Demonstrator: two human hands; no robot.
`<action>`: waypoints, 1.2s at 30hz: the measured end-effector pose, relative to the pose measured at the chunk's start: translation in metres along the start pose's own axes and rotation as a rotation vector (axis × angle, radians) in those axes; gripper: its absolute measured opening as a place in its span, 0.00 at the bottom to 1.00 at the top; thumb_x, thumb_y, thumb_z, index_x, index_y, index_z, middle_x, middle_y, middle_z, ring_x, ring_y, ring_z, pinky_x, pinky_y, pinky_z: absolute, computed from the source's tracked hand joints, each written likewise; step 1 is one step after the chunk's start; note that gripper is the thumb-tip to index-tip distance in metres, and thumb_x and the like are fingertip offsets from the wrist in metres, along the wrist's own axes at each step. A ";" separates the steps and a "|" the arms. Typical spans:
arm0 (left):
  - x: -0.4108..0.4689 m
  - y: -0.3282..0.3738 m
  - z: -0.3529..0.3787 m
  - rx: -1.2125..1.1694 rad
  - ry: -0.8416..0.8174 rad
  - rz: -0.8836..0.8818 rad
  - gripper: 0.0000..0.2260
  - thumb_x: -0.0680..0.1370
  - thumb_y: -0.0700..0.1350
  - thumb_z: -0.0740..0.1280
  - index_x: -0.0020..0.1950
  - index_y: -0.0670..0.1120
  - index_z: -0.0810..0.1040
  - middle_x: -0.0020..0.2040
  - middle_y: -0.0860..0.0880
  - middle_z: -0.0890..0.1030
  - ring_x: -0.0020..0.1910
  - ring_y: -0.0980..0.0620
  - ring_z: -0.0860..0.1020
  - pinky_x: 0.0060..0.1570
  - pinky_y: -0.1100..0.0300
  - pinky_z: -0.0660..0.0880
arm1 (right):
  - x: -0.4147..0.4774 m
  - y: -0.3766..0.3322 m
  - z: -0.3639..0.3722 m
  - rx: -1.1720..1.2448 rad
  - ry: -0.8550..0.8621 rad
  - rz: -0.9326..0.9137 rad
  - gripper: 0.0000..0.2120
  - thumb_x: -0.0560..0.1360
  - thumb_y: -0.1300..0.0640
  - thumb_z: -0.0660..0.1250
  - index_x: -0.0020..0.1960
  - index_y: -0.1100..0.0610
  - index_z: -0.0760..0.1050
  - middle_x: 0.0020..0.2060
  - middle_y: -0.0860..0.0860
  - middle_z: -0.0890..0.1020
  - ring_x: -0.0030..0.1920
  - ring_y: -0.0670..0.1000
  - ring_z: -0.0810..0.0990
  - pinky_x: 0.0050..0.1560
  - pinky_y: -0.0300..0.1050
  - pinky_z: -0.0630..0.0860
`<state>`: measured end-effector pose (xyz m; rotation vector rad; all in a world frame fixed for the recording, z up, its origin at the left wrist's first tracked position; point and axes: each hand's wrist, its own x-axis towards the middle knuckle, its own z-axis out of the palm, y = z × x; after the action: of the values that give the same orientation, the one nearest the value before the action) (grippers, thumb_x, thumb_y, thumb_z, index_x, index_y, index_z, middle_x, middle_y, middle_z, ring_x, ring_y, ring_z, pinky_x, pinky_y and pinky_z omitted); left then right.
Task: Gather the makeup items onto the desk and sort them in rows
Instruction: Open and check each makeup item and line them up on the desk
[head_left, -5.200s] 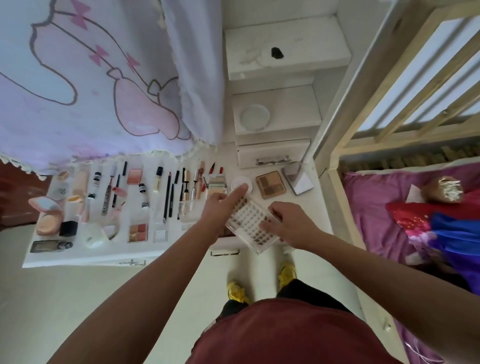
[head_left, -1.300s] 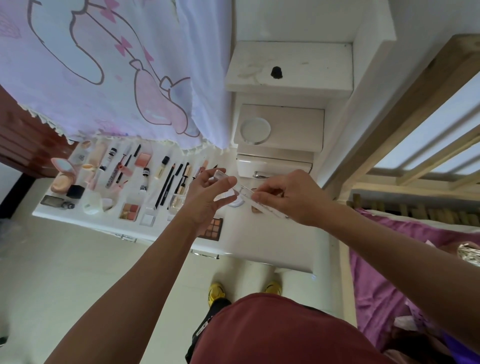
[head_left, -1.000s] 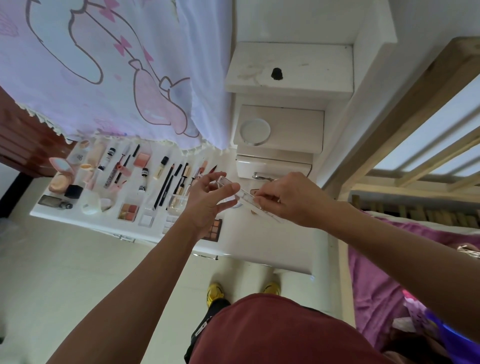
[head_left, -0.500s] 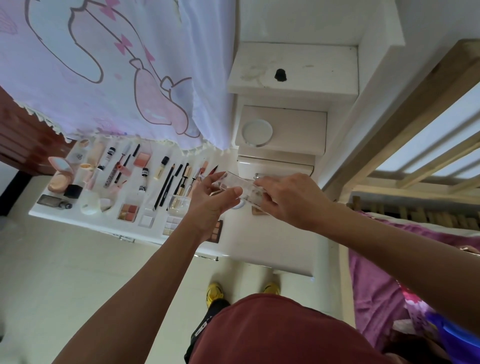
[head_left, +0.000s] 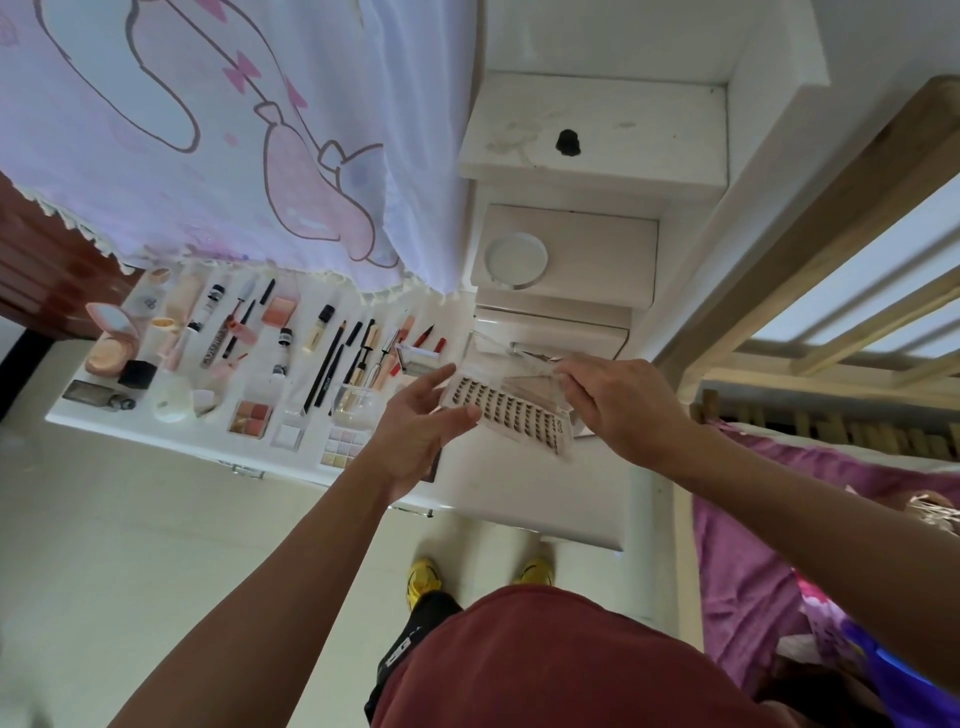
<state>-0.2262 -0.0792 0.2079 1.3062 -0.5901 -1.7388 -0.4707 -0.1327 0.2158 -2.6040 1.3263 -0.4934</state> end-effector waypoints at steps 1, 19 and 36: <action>-0.001 -0.005 -0.002 0.041 0.005 -0.016 0.34 0.67 0.34 0.75 0.71 0.43 0.69 0.57 0.39 0.81 0.55 0.45 0.82 0.53 0.57 0.79 | -0.002 0.005 0.004 -0.002 0.002 0.014 0.22 0.81 0.49 0.50 0.50 0.58 0.80 0.39 0.52 0.85 0.32 0.54 0.80 0.31 0.45 0.73; 0.004 -0.106 -0.022 0.594 0.215 -0.265 0.27 0.74 0.33 0.71 0.71 0.41 0.68 0.49 0.46 0.79 0.45 0.42 0.81 0.51 0.48 0.80 | -0.001 0.032 0.079 0.251 -0.387 0.335 0.12 0.82 0.56 0.58 0.50 0.57 0.80 0.37 0.53 0.80 0.38 0.54 0.77 0.40 0.48 0.72; 0.015 -0.132 -0.032 0.569 0.478 -0.366 0.27 0.73 0.42 0.69 0.72 0.42 0.67 0.55 0.41 0.79 0.47 0.41 0.82 0.56 0.45 0.78 | 0.027 0.032 0.100 0.372 -0.443 0.400 0.13 0.80 0.51 0.61 0.38 0.49 0.75 0.33 0.48 0.78 0.37 0.51 0.77 0.41 0.49 0.73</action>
<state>-0.2439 -0.0196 0.0856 2.2661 -0.6109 -1.4911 -0.4424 -0.1727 0.1188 -1.9328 1.3850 -0.0764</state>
